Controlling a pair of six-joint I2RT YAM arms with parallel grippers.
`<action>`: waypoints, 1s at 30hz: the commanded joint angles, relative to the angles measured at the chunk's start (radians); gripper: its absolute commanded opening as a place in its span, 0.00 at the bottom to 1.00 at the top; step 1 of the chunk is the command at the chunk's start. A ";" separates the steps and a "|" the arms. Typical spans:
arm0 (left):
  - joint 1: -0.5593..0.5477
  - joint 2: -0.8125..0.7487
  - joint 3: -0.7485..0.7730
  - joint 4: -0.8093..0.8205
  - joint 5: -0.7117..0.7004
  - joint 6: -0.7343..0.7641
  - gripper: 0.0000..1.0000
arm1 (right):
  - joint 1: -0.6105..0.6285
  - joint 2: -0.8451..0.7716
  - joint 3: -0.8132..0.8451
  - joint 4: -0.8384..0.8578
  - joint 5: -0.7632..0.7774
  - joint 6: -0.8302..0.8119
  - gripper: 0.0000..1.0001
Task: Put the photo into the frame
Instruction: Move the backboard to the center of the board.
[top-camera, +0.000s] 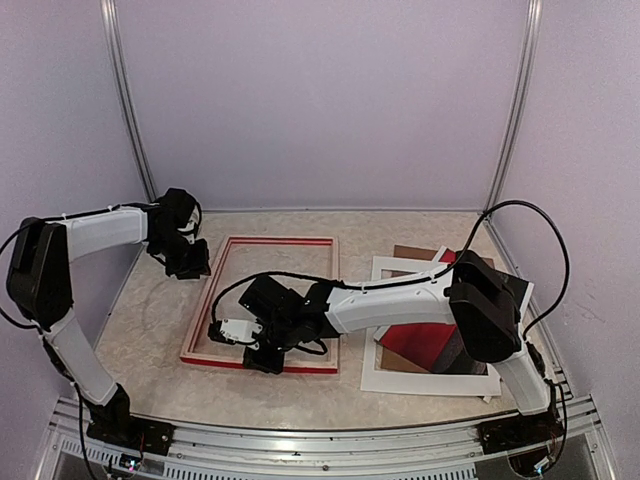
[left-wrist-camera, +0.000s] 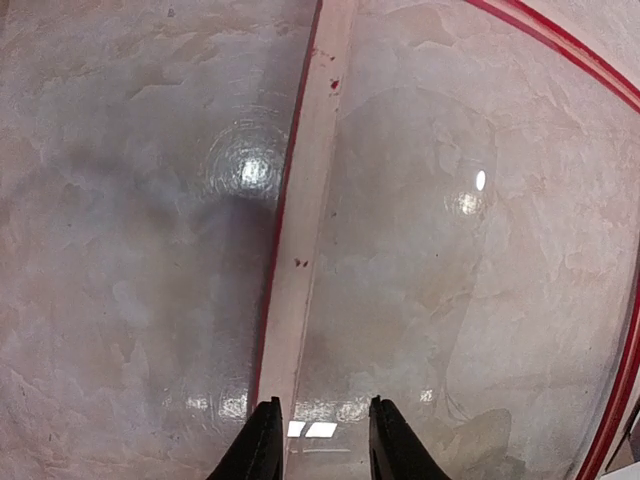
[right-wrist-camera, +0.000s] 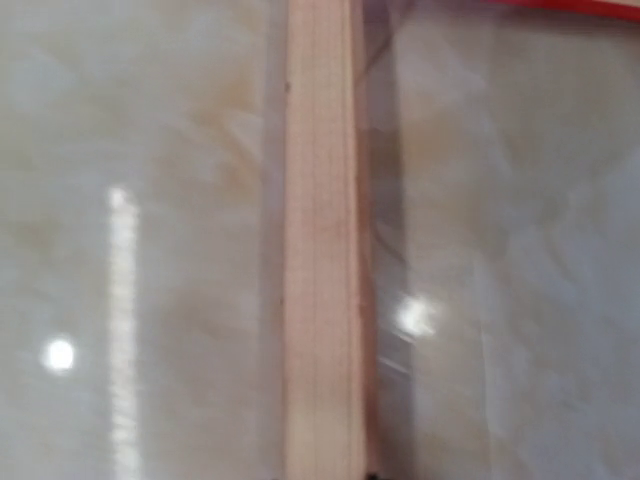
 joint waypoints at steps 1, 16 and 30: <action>0.011 -0.040 -0.007 0.030 0.029 -0.003 0.32 | 0.019 -0.012 0.045 -0.013 -0.015 -0.027 0.08; 0.014 -0.035 0.029 0.115 0.089 -0.056 0.37 | 0.021 -0.023 0.089 -0.085 0.004 -0.005 0.33; -0.074 0.057 0.136 0.147 0.087 -0.087 0.56 | -0.201 -0.528 -0.268 -0.056 0.218 0.487 0.82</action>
